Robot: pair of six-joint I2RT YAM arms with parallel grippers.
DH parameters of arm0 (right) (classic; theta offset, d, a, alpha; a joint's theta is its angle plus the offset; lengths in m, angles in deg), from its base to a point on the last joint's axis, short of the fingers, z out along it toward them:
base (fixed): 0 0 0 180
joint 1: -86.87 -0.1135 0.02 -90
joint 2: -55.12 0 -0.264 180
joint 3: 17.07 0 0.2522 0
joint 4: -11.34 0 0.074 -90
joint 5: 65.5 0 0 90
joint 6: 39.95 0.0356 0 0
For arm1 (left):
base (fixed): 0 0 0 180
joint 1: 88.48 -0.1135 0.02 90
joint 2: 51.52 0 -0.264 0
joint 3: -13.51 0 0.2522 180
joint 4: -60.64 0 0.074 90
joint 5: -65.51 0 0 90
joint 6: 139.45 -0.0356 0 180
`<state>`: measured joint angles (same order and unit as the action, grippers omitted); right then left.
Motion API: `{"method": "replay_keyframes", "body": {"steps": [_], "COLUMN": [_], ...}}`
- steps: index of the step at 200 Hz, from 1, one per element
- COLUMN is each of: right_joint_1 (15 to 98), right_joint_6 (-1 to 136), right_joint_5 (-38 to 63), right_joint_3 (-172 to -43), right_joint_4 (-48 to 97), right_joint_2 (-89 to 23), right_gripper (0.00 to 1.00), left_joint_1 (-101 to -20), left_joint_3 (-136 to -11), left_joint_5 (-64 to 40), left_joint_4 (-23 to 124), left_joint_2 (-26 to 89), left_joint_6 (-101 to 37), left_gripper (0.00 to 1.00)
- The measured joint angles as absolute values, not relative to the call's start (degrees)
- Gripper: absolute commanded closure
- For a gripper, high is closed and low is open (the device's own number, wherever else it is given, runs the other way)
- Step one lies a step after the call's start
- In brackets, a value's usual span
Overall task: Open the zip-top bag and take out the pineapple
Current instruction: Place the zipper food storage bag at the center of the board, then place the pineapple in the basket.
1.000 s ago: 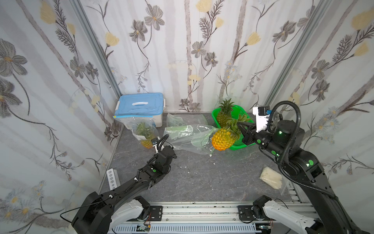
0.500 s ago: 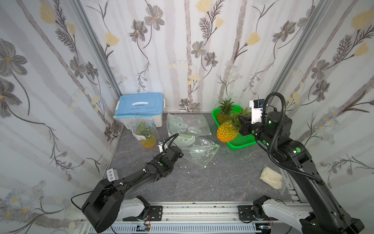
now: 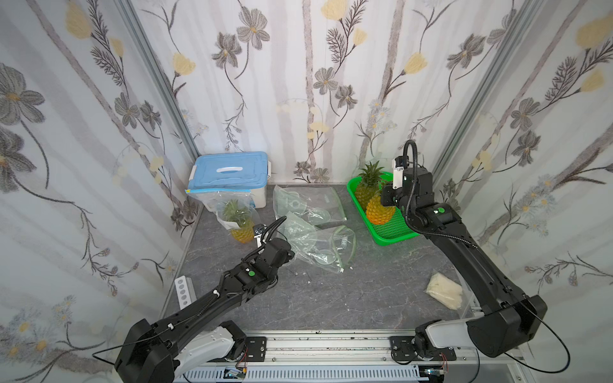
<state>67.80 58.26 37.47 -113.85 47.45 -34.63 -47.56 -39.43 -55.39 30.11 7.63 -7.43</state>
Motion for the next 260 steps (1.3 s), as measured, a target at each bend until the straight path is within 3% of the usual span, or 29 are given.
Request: {"method": "replay_keyframes", "body": {"steps": [64, 188, 260], "right_joint_1": [69.7, 72.6, 68.1], "right_joint_6": [55.1, 53.2, 54.8], "right_joint_5": [44.3, 47.2, 45.6], "right_joint_3": [-117.8, -114.3, -111.1], "right_joint_4": [43.8, 41.0, 40.1], "right_joint_2": [-46.2, -45.4, -51.3], "right_gripper": [1.00, 1.00, 1.00], "left_joint_1": [-47.6, -47.6, -47.6], "left_joint_3": [-39.5, -39.0, -37.4], "left_joint_5": [-57.2, -59.4, -60.5], "left_joint_4": [24.9, 22.3, 21.9], "left_joint_2": [-1.4, -3.2, -6.6], "left_joint_6": [-8.6, -8.9, -8.7], "left_gripper": [0.45, 0.47, 0.47]}}
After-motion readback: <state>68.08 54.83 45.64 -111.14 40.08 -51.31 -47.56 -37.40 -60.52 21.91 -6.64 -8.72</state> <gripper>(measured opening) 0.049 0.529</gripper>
